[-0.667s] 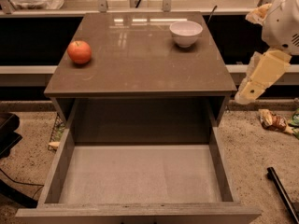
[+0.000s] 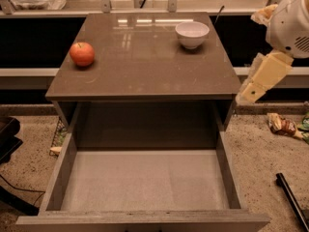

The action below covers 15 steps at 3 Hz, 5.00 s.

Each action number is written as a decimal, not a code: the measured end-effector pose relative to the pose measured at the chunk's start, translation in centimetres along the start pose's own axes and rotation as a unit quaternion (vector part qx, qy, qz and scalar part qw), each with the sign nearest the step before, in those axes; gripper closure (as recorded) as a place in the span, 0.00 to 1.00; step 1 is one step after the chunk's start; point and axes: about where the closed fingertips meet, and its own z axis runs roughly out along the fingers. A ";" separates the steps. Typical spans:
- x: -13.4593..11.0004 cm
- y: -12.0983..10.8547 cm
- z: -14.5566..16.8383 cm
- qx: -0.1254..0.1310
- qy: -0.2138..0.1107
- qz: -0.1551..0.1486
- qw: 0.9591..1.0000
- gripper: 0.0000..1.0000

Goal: Place apple into top drawer

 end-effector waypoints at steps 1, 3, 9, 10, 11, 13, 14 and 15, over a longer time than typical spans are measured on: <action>-1.0 -0.7 2.6 0.017 -0.059 0.022 0.998 0.00; -4.4 -2.3 5.9 0.043 -0.161 0.051 0.985 0.00; -30.4 -4.9 29.9 -0.101 -0.370 0.070 0.921 0.00; -30.4 -4.9 29.9 -0.101 -0.370 0.070 0.921 0.00; -32.4 -5.7 31.4 -0.096 -0.381 0.077 0.916 0.00; -37.2 -7.4 35.9 -0.104 -0.392 0.106 0.908 0.00; -36.2 -6.7 37.6 -0.109 -0.385 0.128 0.907 0.00; -34.1 -5.5 39.6 -0.116 -0.376 0.152 0.907 0.18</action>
Offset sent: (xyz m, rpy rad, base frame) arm 0.0868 0.0760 -0.0369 0.5235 -0.2087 0.0243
